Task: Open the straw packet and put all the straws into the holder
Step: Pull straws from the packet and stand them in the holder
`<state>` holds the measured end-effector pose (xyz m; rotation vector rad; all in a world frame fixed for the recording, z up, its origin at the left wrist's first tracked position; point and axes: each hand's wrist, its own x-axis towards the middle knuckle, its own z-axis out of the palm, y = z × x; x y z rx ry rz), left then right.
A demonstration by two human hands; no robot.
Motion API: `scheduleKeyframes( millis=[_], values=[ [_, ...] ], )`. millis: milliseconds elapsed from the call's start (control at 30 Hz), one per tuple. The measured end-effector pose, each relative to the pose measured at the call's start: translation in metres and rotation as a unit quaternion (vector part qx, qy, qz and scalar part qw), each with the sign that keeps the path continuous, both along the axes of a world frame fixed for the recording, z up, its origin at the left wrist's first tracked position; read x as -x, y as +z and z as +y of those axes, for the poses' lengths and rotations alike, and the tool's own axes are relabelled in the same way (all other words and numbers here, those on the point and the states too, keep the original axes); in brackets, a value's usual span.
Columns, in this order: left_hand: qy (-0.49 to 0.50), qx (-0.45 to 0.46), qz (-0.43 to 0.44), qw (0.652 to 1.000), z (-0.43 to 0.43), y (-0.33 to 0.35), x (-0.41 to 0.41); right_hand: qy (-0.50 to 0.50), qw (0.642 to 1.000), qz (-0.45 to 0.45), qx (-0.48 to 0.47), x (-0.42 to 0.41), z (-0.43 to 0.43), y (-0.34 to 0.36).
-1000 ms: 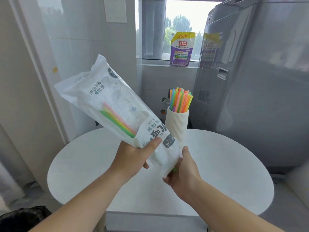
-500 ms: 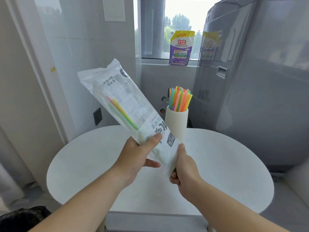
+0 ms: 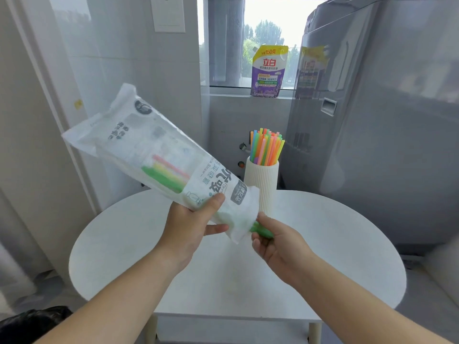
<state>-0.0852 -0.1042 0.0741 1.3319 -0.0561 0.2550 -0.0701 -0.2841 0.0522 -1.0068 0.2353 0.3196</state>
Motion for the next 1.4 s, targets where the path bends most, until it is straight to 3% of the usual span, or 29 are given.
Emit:
scheduleKeyframes(
  millis=[267,533,700,933,1167,1400],
  values=[
    [0.006,0.177,0.078,0.981,0.003,-0.001,-0.008,-0.013,0.996,-0.043,-0.072,-0.009,-0.018,0.018],
    [-0.018,0.252,0.111,0.961,0.001,0.0,-0.009,0.033,0.997,-0.055,0.035,-0.018,-0.033,0.026],
    [-0.034,0.25,0.129,0.959,0.001,-0.002,-0.009,0.028,0.994,-0.064,0.083,-0.023,-0.046,0.033],
    [-0.026,0.312,0.151,0.938,-0.008,0.002,-0.007,-0.015,0.991,-0.056,-0.118,-0.011,-0.03,0.028],
    [-0.034,0.325,0.16,0.931,-0.016,0.004,0.001,-0.036,0.992,-0.109,-0.049,-0.009,-0.001,0.021],
    [-0.04,0.339,0.158,0.926,-0.019,0.004,0.003,-0.042,0.99,-0.122,-0.052,-0.009,0.004,0.019]
  ],
)
